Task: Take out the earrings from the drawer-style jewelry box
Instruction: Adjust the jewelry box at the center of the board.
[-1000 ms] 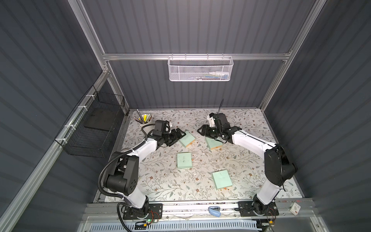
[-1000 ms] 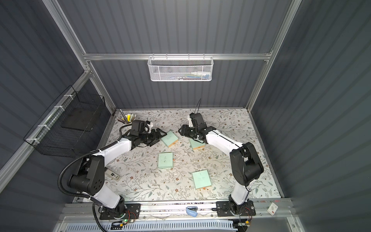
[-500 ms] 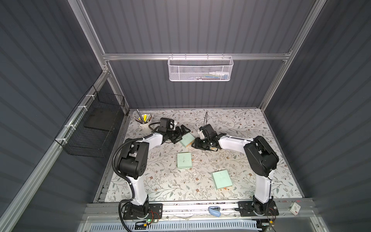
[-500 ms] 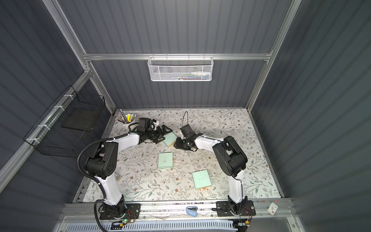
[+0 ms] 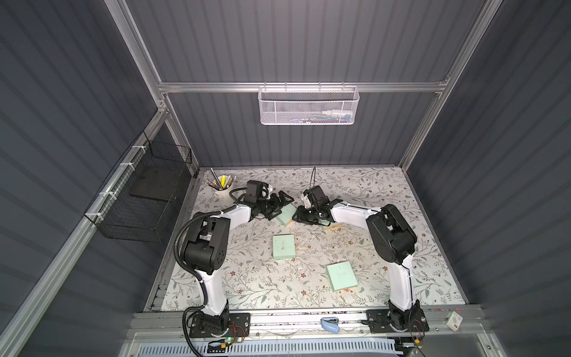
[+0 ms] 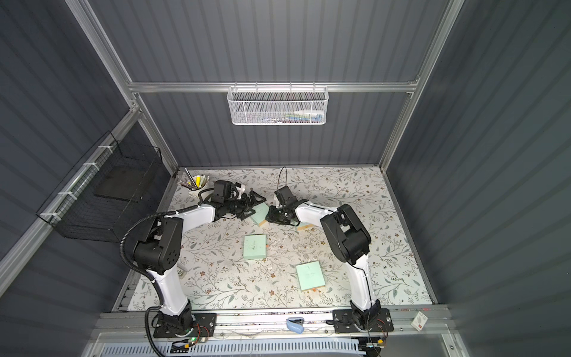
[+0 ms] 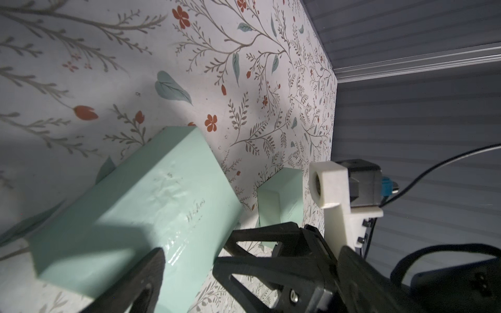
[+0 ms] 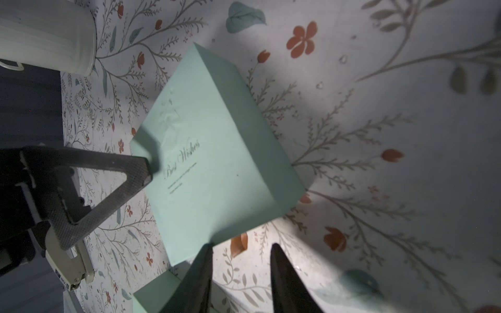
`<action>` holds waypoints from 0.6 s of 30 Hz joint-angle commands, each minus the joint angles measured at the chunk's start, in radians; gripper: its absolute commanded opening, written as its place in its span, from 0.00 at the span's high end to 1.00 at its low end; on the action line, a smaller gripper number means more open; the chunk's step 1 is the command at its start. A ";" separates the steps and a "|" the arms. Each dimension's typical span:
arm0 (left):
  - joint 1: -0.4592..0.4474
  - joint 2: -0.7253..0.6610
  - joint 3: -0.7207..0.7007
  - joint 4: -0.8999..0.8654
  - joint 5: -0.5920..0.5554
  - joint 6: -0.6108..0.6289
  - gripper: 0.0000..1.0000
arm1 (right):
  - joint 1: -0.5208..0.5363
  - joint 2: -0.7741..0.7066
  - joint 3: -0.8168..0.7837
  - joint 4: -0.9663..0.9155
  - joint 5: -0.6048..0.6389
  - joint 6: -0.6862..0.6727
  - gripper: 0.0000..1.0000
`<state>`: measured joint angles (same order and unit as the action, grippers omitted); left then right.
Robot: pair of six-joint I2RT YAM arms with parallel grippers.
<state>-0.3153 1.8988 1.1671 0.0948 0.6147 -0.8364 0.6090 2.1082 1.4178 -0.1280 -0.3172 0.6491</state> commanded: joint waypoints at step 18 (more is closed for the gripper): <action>-0.006 0.031 0.052 -0.071 -0.016 0.038 0.00 | 0.007 -0.075 -0.080 -0.006 -0.001 -0.115 0.63</action>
<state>-0.3153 1.9091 1.1927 0.0612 0.6064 -0.8288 0.6121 2.0674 1.3495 -0.1368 -0.3401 0.5598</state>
